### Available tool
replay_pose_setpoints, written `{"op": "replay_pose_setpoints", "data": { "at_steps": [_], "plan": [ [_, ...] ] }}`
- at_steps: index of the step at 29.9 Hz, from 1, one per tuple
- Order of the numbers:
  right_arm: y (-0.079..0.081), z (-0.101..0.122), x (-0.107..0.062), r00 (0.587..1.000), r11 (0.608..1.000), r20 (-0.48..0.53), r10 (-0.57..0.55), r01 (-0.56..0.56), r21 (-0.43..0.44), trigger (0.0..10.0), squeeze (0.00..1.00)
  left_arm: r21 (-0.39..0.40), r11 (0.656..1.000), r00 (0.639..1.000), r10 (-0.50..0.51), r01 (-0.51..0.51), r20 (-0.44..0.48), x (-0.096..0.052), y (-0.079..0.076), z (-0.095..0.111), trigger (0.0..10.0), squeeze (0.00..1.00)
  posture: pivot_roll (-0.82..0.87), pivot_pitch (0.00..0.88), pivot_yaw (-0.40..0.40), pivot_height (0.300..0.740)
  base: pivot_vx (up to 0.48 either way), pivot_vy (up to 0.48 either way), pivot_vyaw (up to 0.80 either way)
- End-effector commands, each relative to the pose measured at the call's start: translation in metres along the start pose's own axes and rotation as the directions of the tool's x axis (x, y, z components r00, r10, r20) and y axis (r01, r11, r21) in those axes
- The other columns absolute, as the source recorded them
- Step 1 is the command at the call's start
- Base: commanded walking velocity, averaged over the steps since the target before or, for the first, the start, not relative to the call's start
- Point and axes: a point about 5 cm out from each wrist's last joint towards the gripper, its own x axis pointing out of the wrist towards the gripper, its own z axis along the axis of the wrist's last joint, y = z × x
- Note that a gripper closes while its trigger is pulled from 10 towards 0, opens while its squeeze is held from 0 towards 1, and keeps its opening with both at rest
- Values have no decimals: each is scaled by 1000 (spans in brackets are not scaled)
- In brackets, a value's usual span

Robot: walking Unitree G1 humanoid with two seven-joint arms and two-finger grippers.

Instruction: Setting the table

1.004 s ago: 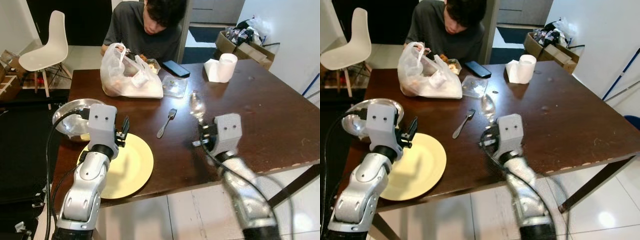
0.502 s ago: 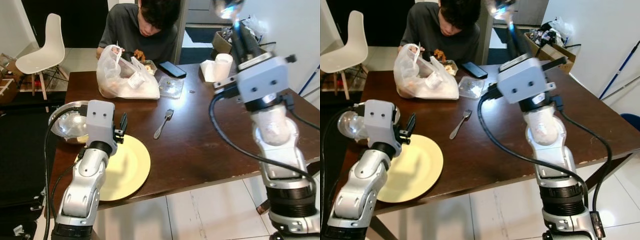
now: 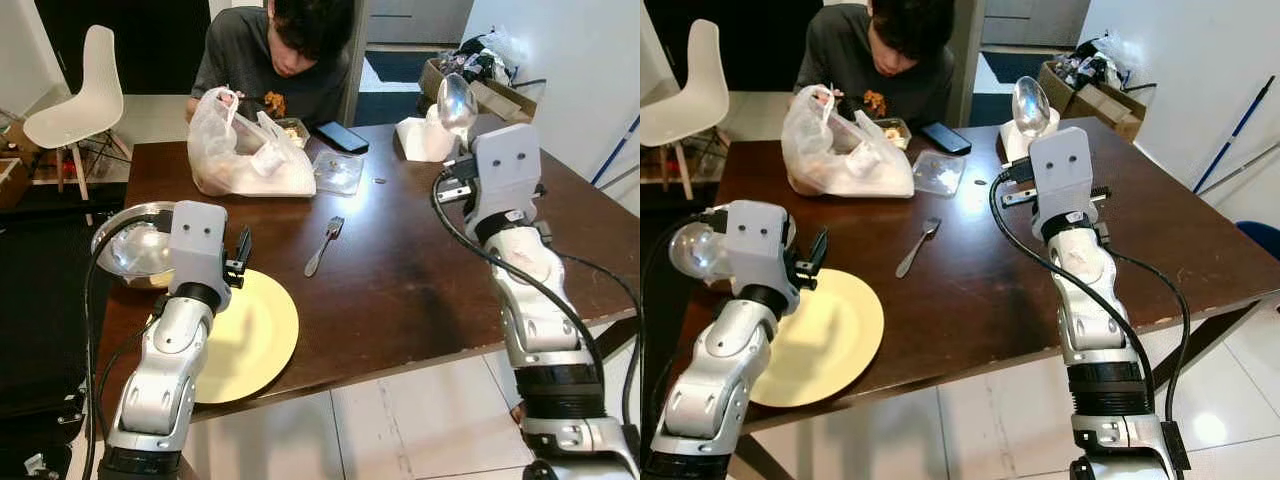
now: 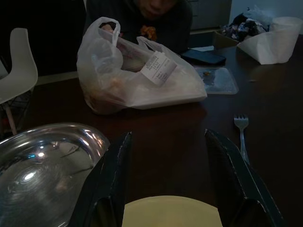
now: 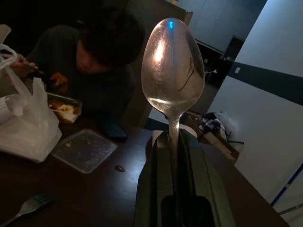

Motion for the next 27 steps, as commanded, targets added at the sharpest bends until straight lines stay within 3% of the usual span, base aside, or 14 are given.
{"op": "replay_pose_setpoints", "data": {
  "at_steps": [1, 8, 14, 27],
  "plan": [
    [3, -4, -5, 1000, 999, -16, -1, 1, 53, 10000, 0, 8, 1000, 1000, -13, 14, -19, 0, -3, -5, 10000, 0, 19, 0, 59, 740, 0, 0, 0],
    [7, -36, -29, 988, 990, -149, -45, 65, 129, 10000, 0, 10, 999, 999, -30, 31, -31, -3, -4, -8, 10000, 0, 14, 0, 61, 740, 0, 0, 0],
    [19, -56, -55, 976, 990, -214, -32, 61, 130, 10000, 0, 10, 998, 997, -60, 61, -39, -6, -8, -9, 10000, 0, 2, 0, 72, 740, 0, 0, 0],
    [29, -56, -59, 975, 989, -222, -16, 48, 140, 10000, 0, -1, 997, 996, -82, 82, -30, -4, -14, -8, 10000, 0, -14, 0, 73, 740, 0, 0, 0]
  ]
}}
